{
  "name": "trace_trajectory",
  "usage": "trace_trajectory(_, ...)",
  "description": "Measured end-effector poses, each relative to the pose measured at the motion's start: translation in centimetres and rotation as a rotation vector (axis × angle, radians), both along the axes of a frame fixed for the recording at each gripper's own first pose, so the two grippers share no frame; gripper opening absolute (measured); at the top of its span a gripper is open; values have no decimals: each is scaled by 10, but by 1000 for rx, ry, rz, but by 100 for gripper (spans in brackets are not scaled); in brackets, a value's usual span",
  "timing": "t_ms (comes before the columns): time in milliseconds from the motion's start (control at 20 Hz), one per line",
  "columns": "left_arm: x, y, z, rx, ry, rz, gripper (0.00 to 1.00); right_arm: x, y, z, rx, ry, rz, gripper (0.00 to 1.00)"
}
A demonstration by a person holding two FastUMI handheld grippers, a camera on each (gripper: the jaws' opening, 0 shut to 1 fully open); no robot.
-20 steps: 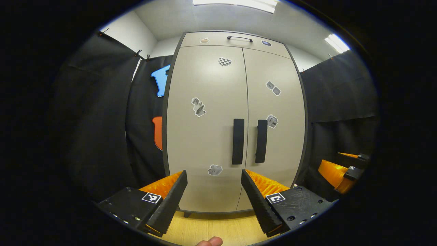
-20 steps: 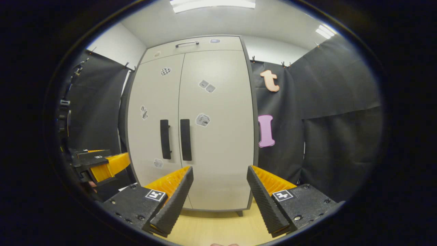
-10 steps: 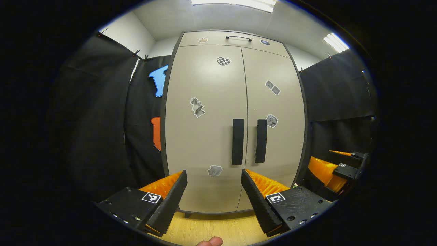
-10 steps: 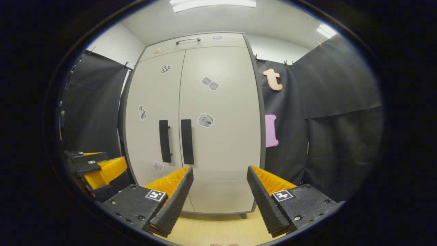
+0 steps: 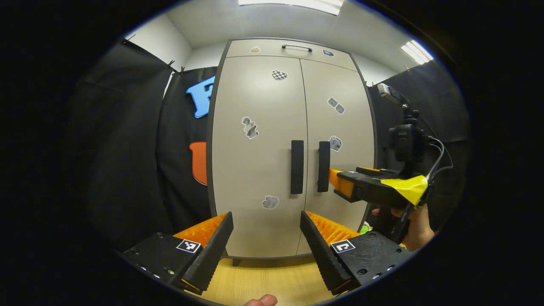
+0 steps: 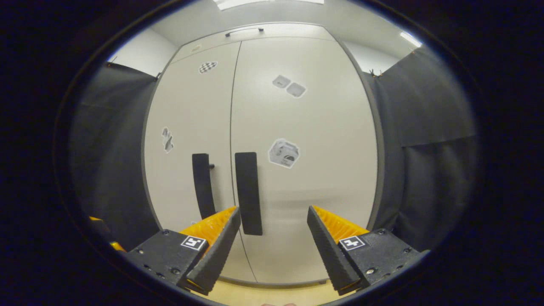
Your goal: Open the right door of the double-door shoe cabinet with the right hand, and open the left door with the left hand.
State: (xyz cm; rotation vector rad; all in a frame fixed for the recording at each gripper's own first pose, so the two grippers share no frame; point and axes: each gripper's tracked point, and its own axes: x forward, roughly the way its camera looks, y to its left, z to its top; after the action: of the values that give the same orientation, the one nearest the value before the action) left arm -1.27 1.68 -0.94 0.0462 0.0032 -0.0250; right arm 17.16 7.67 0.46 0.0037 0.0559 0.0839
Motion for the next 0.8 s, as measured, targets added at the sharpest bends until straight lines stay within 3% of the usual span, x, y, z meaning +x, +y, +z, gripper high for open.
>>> trace_trajectory(200, -1, 15, -9, 5, 18, 32, 95, 19, 9, -1, 33, -2, -11, 99)
trace_trajectory(450, 1, 26, -13, -25, 31, 43, 95, 33, 10, 13, -44, -47, -31, 99)
trace_trajectory(800, 3, 30, -9, -36, 20, 42, 95, 47, 13, 16, -53, -55, -62, 99)
